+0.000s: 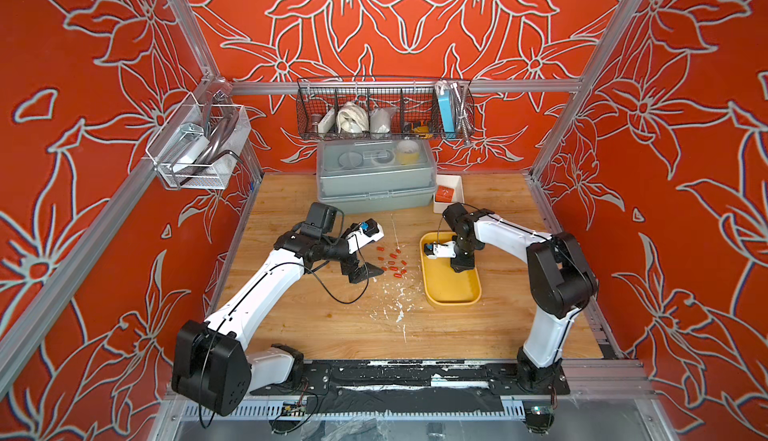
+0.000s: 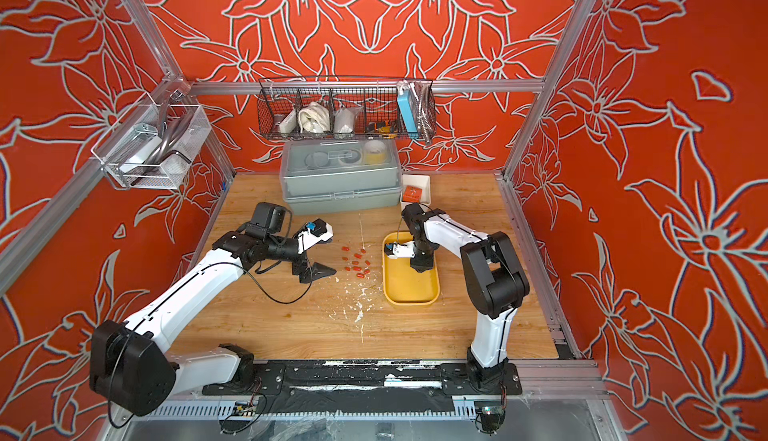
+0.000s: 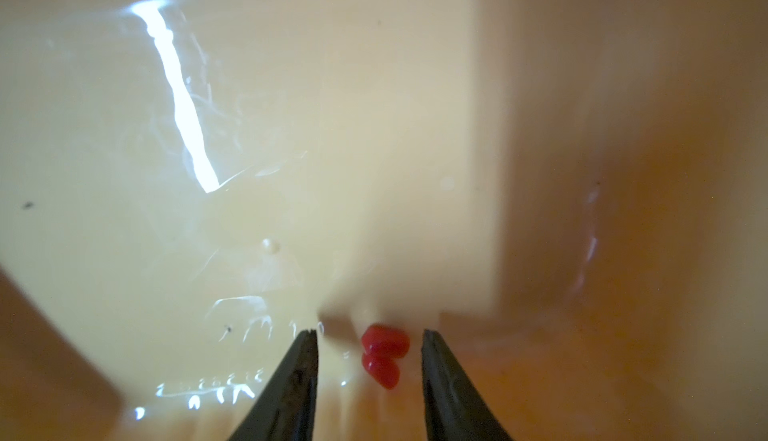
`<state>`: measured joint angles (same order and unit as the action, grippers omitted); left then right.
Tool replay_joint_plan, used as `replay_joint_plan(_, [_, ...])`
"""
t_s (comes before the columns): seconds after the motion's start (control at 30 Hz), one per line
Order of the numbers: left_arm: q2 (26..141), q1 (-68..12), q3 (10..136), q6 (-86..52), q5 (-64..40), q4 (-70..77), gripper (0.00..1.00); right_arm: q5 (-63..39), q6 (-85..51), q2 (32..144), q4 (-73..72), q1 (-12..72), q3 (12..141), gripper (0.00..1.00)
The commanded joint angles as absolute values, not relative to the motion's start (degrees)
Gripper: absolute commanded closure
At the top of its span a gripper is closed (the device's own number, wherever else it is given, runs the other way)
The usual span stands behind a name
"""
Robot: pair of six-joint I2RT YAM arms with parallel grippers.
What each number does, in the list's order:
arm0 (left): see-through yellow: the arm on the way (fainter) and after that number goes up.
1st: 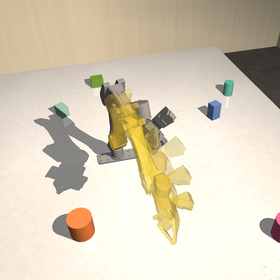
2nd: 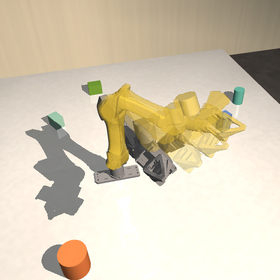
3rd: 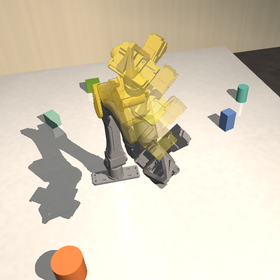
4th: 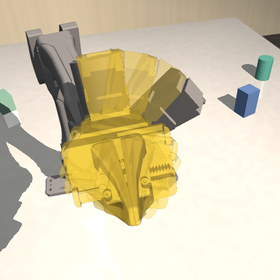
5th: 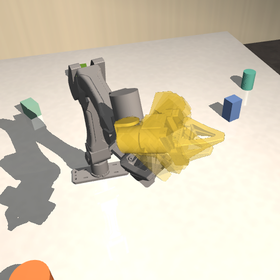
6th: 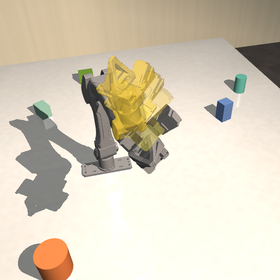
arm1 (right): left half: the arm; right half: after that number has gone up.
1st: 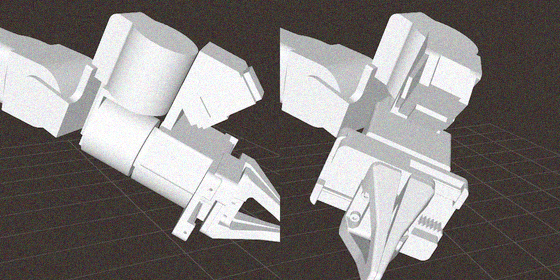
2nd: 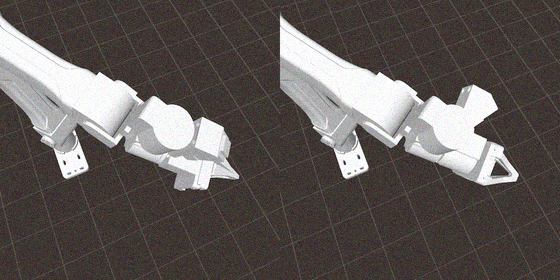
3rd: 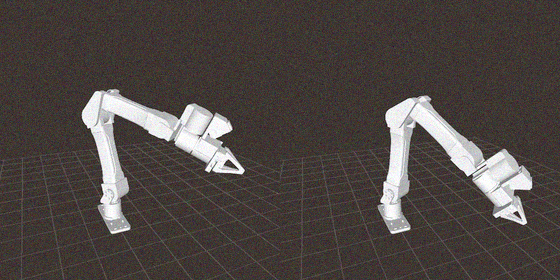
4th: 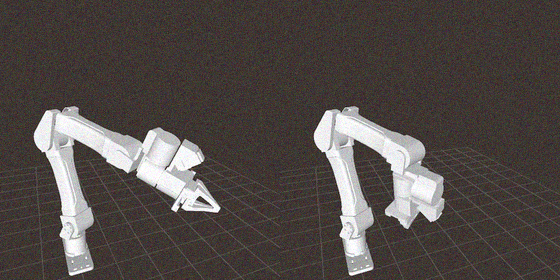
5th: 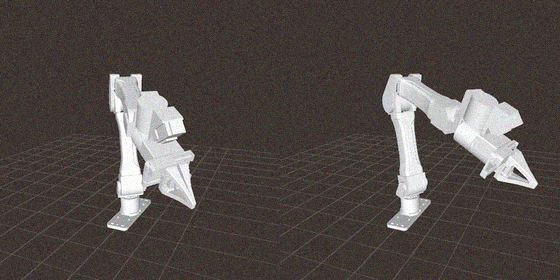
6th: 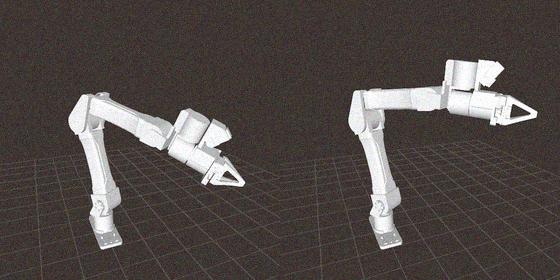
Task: Take the screw protection sleeves out of the storage box
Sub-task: Pick up the screw protection sleeve from the storage box.
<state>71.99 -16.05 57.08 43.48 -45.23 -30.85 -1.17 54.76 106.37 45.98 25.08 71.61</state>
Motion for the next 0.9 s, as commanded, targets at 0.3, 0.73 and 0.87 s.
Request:
replay_joint_plan(0.3, [70.6, -15.9, 55.6, 43.5, -46.6, -30.4, 0.02, 1.3, 56.0, 109.8, 44.3, 25.3, 72.7, 0.86])
replay_joint_plan(0.73, [70.4, -15.9, 55.4, 43.4, -46.7, -30.3, 0.02, -5.2, 52.0, 107.0, 44.0, 25.1, 73.0, 1.0])
replay_joint_plan(0.87, [70.5, -15.9, 55.2, 43.3, -46.8, -30.2, 0.02, -12.2, 49.4, 104.5, 46.1, 24.5, 74.1, 1.0])
